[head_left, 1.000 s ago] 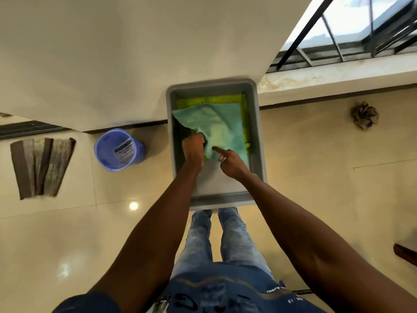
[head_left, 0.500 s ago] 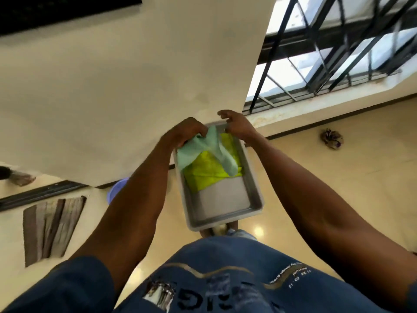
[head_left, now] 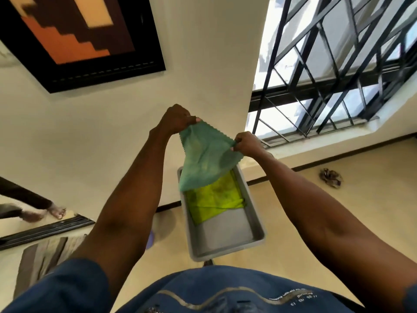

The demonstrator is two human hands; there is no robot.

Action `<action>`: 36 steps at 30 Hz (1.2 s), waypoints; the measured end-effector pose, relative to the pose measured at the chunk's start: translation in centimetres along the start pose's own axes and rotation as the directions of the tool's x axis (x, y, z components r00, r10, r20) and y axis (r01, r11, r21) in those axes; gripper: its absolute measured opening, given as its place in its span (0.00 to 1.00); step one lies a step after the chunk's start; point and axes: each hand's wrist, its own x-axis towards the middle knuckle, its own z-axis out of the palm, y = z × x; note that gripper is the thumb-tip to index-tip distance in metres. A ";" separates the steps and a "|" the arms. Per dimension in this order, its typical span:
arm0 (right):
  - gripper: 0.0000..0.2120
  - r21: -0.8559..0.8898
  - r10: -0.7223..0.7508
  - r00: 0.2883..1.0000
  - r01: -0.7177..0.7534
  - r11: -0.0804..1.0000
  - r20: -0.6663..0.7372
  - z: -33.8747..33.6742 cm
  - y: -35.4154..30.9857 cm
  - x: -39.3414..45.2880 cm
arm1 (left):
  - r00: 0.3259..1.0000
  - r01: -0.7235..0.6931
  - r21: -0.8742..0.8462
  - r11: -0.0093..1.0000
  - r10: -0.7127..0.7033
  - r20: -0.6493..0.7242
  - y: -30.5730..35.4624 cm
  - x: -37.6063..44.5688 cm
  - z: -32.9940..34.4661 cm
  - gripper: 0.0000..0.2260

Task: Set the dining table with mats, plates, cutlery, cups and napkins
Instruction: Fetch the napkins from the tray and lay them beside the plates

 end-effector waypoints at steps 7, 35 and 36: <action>0.09 0.187 0.041 0.970 0.005 0.982 -0.240 -2.6 4.2 -3.5 | 0.989 0.079 0.059 0.995 -0.071 -0.128 -1.1 -3.6 0.7 0.18; 0.06 0.854 0.366 0.931 -0.192 0.484 0.001 9.9 7.6 -19.8 | 0.828 0.392 -0.688 0.610 -0.561 -0.025 -0.2 -21.1 24.4 0.04; 0.05 0.871 0.353 0.936 -0.188 0.454 0.018 10.0 7.3 -20.0 | 0.828 0.391 -0.690 0.609 -0.560 -0.026 -0.1 -21.2 24.5 0.06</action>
